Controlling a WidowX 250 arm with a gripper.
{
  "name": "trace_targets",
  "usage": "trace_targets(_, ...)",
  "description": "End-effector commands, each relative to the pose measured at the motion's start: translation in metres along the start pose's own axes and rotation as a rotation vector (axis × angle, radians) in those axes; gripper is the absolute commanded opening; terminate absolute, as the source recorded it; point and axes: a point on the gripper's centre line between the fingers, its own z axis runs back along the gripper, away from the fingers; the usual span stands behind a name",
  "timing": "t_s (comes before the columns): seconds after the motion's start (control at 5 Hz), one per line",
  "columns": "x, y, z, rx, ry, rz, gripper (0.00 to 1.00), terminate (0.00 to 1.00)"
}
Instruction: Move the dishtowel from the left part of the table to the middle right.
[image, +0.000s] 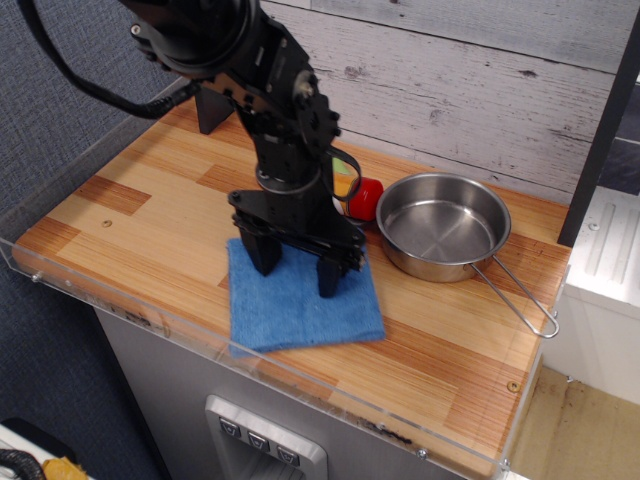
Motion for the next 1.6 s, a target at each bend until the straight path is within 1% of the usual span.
trace_targets(0.0, 0.004, -0.006, 0.018, 0.002, -0.061, -0.035, 1.0, 0.0)
trace_targets(0.2, 0.011, -0.001, 0.024, 0.015, -0.092, -0.058, 1.0, 0.0)
trace_targets(0.4, 0.02, -0.001, 0.036, 0.018, -0.129, -0.093, 1.0, 0.0)
trace_targets(0.6, 0.033, -0.002, 0.053, 0.021, -0.187, -0.112, 1.0, 0.0)
trace_targets(0.8, 0.044, -0.002, 0.071, 0.036, -0.223, -0.142, 1.0, 0.0)
trace_targets(1.0, 0.054, 0.001, 0.1, 0.064, -0.29, -0.17, 1.0, 0.0)
trace_targets(1.2, 0.052, 0.007, 0.121, 0.132, -0.38, -0.222, 1.0, 0.0)
trace_targets(1.4, 0.052, 0.007, 0.121, 0.132, -0.38, -0.222, 1.0, 0.0)
